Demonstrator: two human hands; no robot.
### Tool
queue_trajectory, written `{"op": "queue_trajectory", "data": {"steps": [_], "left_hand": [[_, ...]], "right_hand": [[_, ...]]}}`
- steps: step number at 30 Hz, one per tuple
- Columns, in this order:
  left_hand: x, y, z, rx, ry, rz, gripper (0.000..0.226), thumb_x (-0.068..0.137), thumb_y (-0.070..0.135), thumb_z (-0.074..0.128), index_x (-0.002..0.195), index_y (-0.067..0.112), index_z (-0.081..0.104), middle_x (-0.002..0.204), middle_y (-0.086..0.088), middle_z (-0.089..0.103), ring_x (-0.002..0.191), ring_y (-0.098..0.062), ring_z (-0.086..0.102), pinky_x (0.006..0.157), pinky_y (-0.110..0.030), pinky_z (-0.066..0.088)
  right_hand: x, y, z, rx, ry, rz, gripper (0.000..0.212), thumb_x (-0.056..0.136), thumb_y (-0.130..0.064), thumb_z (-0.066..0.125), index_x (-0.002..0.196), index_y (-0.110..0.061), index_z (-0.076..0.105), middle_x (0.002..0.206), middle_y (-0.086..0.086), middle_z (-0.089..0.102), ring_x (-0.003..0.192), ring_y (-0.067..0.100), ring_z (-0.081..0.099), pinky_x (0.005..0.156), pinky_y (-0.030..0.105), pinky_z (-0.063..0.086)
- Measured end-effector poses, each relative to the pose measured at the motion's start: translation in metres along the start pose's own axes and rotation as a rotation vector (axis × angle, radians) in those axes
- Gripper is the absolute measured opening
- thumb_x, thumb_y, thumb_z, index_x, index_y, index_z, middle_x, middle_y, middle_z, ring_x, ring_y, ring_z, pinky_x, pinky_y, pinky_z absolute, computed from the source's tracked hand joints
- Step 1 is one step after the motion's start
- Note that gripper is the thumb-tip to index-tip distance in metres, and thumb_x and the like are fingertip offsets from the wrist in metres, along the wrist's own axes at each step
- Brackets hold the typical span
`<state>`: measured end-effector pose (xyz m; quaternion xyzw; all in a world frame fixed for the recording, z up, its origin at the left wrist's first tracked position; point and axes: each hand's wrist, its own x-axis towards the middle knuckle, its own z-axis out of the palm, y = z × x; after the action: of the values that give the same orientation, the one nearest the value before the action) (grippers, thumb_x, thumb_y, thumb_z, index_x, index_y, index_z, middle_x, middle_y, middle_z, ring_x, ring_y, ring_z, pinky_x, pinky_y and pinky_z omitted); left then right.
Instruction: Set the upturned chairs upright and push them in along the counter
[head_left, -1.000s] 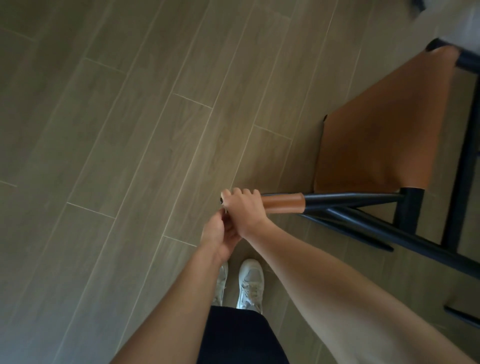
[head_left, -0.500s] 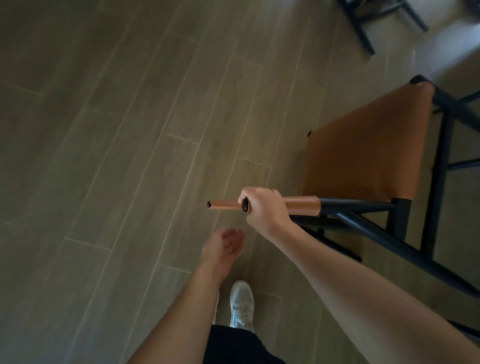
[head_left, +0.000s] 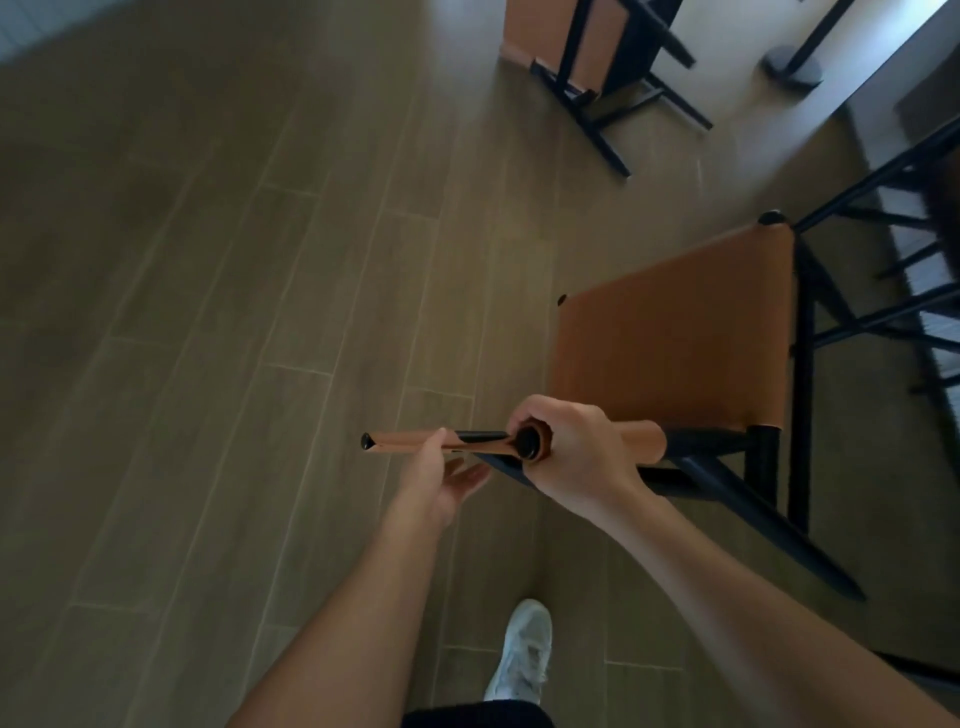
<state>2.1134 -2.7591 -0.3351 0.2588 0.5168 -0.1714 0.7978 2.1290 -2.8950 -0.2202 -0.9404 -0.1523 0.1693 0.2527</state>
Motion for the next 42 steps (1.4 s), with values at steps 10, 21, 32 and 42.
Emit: {"op": "queue_trajectory", "data": {"steps": [10,21,32,42], "left_hand": [[-0.057,-0.028,0.14,0.061,-0.08,0.047,0.016,0.093,-0.009,0.03,0.107,-0.006,0.037,0.114,-0.032,0.046,0.084,-0.048,0.058,0.062,-0.052,0.058],[-0.118,-0.064,0.295,0.319,-0.116,0.199,0.045,0.097,-0.009,0.036,0.141,-0.005,0.027,0.136,-0.03,0.041,0.08,-0.045,0.059,0.04,-0.051,0.054],[-0.177,-0.124,0.395,0.578,-0.24,0.251,0.07,0.095,-0.011,0.04,0.149,0.019,0.008,0.122,-0.018,0.047,0.099,-0.041,0.064,0.073,-0.056,0.057],[-0.197,-0.158,0.431,0.843,-0.329,0.309,0.086,0.096,-0.006,0.044,0.152,0.034,-0.009,0.148,-0.012,0.028,0.108,-0.04,0.06,0.074,-0.055,0.058]], "right_hand": [[-0.041,0.072,-0.132,0.102,0.139,0.016,0.014,0.079,-0.01,0.073,0.089,-0.018,0.069,0.082,-0.011,0.066,0.076,0.009,0.06,0.062,0.018,0.046],[-0.087,0.164,-0.24,0.12,0.392,0.02,0.034,0.073,0.003,0.077,0.097,-0.021,0.074,0.092,-0.018,0.066,0.091,0.002,0.063,0.083,0.005,0.045],[-0.153,0.228,-0.287,0.245,0.643,0.158,0.029,0.078,-0.004,0.075,0.092,-0.029,0.068,0.085,-0.026,0.064,0.082,-0.011,0.062,0.071,0.003,0.043],[-0.185,0.251,-0.276,0.426,0.776,0.298,0.031,0.079,-0.004,0.073,0.093,-0.032,0.069,0.086,-0.017,0.07,0.083,-0.001,0.066,0.075,0.015,0.052]]}}
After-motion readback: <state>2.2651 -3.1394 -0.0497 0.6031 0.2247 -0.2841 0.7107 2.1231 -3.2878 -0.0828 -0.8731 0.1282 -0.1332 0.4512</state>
